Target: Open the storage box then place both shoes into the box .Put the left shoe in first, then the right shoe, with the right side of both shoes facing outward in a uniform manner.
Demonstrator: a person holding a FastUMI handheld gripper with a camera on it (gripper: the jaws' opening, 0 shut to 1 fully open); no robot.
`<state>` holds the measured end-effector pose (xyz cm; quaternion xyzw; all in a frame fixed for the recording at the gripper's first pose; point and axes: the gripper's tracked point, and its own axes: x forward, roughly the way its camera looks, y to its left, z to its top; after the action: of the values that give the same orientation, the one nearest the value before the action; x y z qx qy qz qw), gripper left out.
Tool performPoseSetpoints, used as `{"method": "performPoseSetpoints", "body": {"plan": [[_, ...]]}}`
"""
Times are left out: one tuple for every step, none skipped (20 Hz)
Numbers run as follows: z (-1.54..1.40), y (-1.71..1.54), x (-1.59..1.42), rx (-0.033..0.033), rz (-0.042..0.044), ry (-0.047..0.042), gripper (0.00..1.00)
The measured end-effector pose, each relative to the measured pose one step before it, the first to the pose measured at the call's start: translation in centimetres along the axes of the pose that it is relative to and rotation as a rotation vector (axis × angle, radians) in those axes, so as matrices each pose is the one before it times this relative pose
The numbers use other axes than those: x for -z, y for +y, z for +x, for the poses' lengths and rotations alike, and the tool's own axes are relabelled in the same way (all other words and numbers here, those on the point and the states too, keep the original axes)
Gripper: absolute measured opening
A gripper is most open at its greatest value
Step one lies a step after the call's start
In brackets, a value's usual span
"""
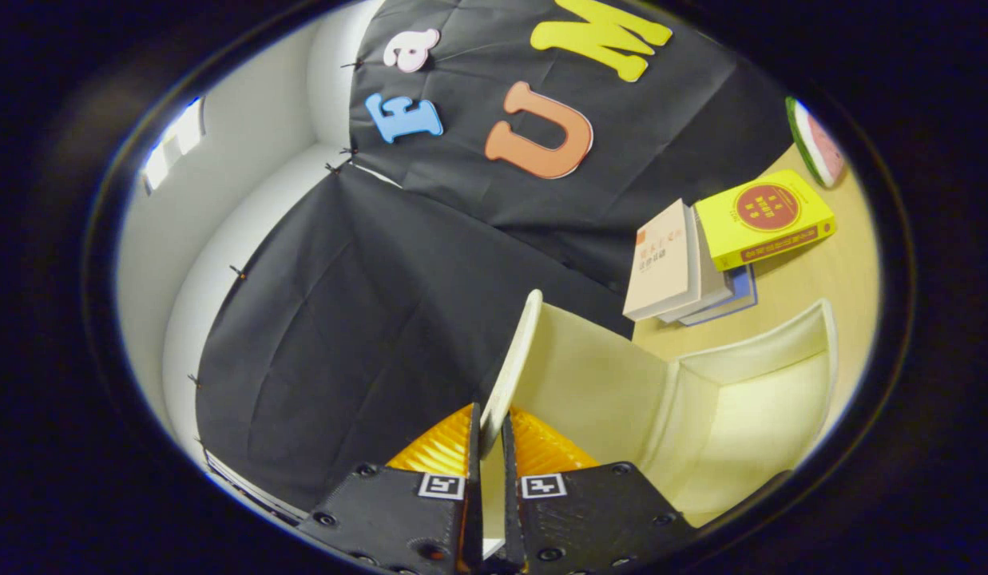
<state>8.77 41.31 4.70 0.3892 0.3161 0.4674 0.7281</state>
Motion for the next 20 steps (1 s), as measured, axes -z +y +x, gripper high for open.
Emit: {"method": "performPoseSetpoints", "body": {"plan": [[1.160,-0.119,0.434,0.02436,0.00237,0.00640,0.17],[1.460,-0.247,0.158,0.01664,0.00127,0.01001,0.23],[1.431,-0.010,0.196,0.01038,0.00209,0.00766,0.38],[1.095,0.241,0.403,0.00244,0.00030,0.00977,0.52],[0.878,0.273,0.351,-0.00542,0.00439,0.00338,0.67],[0.098,-0.018,-0.052,0.00080,0.00737,-0.00128,0.81],[-0.059,-0.093,0.020,-0.00278,0.00715,-0.00404,0.95],[-0.433,0.047,0.159,-0.01089,0.00615,-0.00331,0.95],[-0.525,-0.069,0.039,-0.00633,0.00624,0.00173,0.95],[-0.887,-0.482,0.093,0.00796,0.00750,-0.00034,0.95],[-0.952,-0.628,-0.092,0.01450,0.00007,-0.00109,0.95],[-1.116,-0.528,-0.108,0.01381,-0.01000,-0.00662,0.95],[-1.353,-0.567,-0.358,0.02533,-0.01870,-0.01605,0.95],[-1.407,-0.807,-0.405,0.02786,-0.02771,-0.01619,0.96],[-1.310,-0.615,-0.363,0.02306,-0.02391,-0.01642,0.96],[-1.383,-0.949,-0.344,0.03359,-0.02086,-0.01605,0.96],[-1.373,-1.119,-0.373,0.03676,-0.01874,-0.01731,0.96],[-1.358,-0.975,-0.372,0.02972,-0.01863,-0.01394,0.96],[-1.319,-0.981,-0.327,0.02205,-0.01850,-0.01293,0.95],[-1.203,-1.149,-0.307,0.02406,-0.01646,-0.01030,0.95]]}}
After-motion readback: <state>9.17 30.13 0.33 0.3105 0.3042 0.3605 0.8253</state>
